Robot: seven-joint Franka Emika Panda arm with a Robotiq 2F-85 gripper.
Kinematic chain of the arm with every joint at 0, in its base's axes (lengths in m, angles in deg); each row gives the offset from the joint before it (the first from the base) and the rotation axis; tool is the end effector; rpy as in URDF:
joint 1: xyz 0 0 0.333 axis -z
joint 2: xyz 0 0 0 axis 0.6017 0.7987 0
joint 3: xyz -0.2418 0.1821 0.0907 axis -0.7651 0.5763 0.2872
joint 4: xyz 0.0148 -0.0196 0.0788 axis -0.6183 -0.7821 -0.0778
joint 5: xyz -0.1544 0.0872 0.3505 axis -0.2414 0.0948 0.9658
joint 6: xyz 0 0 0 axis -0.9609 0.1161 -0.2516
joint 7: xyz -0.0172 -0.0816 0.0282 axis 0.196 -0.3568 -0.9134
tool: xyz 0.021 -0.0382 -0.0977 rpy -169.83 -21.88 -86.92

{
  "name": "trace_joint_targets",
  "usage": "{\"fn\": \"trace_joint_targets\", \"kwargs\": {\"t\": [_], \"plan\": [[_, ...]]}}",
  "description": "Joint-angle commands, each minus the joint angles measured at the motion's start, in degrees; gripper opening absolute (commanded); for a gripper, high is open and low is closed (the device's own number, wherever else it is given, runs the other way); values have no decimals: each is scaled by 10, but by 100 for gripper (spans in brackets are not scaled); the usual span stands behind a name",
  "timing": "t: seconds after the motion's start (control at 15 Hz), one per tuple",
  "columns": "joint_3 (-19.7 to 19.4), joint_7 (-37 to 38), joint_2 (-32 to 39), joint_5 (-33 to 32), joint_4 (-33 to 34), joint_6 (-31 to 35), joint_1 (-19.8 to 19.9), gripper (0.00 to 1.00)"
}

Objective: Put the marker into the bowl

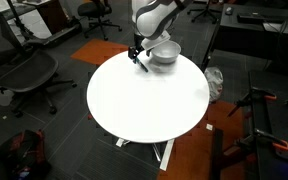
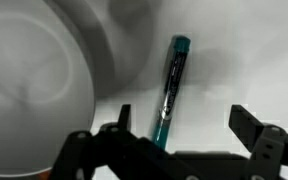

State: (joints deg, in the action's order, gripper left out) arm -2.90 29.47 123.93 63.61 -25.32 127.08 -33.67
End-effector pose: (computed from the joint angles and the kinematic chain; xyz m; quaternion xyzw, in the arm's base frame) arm 0.7198 -0.1205 0.1675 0.9704 -0.2296 0.0731 0.0168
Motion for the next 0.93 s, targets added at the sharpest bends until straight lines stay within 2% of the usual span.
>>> {"fn": "trace_joint_targets", "kwargs": {"t": [0.0,0.6,0.67,0.73,0.87], "plan": [[-2,15,34,-2,47,-9,-2,100],[-5,16,74,-5,92,-21,-4,100],[-5,14,77,-6,97,-22,-4,97],[-7,16,80,-8,101,-22,-5,74],[-7,17,85,-8,107,-22,-5,68]]}}
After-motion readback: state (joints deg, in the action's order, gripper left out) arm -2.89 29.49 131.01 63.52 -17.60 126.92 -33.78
